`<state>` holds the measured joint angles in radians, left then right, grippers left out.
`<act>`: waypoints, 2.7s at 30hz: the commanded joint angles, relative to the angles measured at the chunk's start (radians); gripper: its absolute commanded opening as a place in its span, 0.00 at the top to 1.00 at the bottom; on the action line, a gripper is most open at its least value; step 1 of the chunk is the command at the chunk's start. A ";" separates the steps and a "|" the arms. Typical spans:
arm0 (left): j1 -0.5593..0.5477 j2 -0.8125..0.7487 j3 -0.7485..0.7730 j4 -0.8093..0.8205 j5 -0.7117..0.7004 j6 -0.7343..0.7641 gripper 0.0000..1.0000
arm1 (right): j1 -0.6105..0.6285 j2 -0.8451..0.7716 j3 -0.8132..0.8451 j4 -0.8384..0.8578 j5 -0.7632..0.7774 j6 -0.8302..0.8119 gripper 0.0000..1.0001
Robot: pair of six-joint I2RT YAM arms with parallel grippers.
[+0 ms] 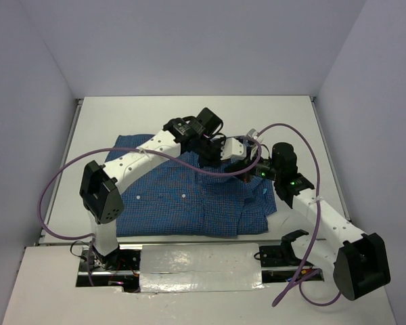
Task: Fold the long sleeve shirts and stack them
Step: Fold the shirt
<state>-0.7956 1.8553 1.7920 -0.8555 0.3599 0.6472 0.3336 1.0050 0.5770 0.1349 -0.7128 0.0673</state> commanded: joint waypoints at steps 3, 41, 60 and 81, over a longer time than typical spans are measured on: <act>-0.011 -0.027 0.013 0.010 0.063 -0.015 1.00 | 0.005 0.001 0.000 0.080 0.076 0.040 1.00; 0.980 0.421 0.049 0.299 -0.239 -0.574 0.09 | 0.001 -0.026 0.101 -0.127 0.093 -0.015 1.00; 0.989 0.305 -0.089 0.303 0.062 -0.534 1.00 | -0.019 -0.092 0.202 -0.276 0.203 -0.031 1.00; 1.075 -0.395 -0.674 0.142 0.119 0.200 1.00 | -0.047 -0.444 0.441 -0.899 0.420 0.057 1.00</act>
<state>0.2569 1.5158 1.1313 -0.6636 0.4706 0.7185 0.2916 0.5945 0.9218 -0.6991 -0.3492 0.0761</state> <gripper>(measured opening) 0.025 0.023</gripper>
